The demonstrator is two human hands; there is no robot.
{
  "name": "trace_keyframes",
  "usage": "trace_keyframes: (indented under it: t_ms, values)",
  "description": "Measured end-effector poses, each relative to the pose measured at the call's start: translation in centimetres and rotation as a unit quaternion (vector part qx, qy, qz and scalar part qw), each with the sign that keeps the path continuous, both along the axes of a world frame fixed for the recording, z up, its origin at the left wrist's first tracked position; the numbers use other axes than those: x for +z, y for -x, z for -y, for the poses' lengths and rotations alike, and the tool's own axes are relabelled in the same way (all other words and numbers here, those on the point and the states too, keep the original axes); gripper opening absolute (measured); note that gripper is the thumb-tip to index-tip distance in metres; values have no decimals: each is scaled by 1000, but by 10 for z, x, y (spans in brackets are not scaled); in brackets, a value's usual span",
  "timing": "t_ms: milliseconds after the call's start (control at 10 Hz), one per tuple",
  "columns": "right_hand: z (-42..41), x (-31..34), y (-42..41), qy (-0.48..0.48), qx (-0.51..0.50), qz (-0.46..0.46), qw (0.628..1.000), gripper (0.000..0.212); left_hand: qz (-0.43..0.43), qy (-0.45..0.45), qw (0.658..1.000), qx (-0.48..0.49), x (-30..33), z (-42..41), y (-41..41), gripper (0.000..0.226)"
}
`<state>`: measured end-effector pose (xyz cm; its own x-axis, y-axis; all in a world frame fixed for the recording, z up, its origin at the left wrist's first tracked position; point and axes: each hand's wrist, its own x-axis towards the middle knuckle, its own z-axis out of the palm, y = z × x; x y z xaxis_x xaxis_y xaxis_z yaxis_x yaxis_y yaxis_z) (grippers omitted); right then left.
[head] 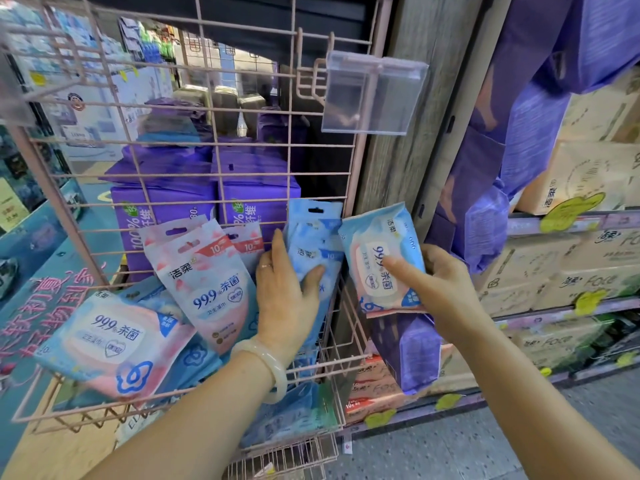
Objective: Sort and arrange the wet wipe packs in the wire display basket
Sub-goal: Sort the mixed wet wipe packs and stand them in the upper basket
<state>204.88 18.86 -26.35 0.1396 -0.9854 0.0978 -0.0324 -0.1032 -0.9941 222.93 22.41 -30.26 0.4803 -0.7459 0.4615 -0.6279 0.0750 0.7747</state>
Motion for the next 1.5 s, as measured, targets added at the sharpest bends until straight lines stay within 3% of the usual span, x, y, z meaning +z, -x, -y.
trace_keyframes:
  t_ms: [100, 200, 300, 400, 500, 600, 800, 1000, 1200, 1300, 1400, 1500]
  values:
    - [-3, 5, 0, 19, 6, -3, 1000, 51, -79, 46, 996, 4, 5, 7, -2, 57]
    - [-4, 3, 2, 18, 5, -1, 1000, 55, -55, 36, 998, 18, 3, 16, 2, 46]
    - [-6, 0, 5, 12, 6, -8, 1000, 61, -48, -57, 997, 17, 5, 25, 8, 60]
    - [-6, -3, 7, 9, 5, -15, 1000, 65, 6, -170, 984, -58, 7, 25, 7, 99]
    - [-4, -6, 5, 13, -1, -12, 1000, 62, 82, -272, 954, -98, 2, 13, -1, 114]
    - [-4, -5, 0, 18, 4, -10, 1000, 56, 100, -218, 967, -90, -1, 6, -8, 104]
    - [-5, 1, -2, 17, 12, 5, 1000, 52, -29, -180, 979, -95, 2, 3, -20, 93]
    - [-9, -1, 2, 15, 8, 5, 1000, 53, -68, -132, 987, -67, -7, -2, -13, 78]
    - [-14, -2, 3, 11, 13, -8, 1000, 54, -70, -302, 950, -45, -1, 10, 11, 79]
    - [-16, 1, 1, 13, 13, -9, 1000, 55, -83, -303, 947, -63, 20, -7, 14, 76]
    - [-20, 8, -2, 22, 16, -17, 999, 63, -53, -226, 961, -151, 26, -36, 3, 72]
    - [-28, 15, -14, 31, 78, -32, 996, 56, -139, -112, 961, -213, 40, -71, -19, 98]
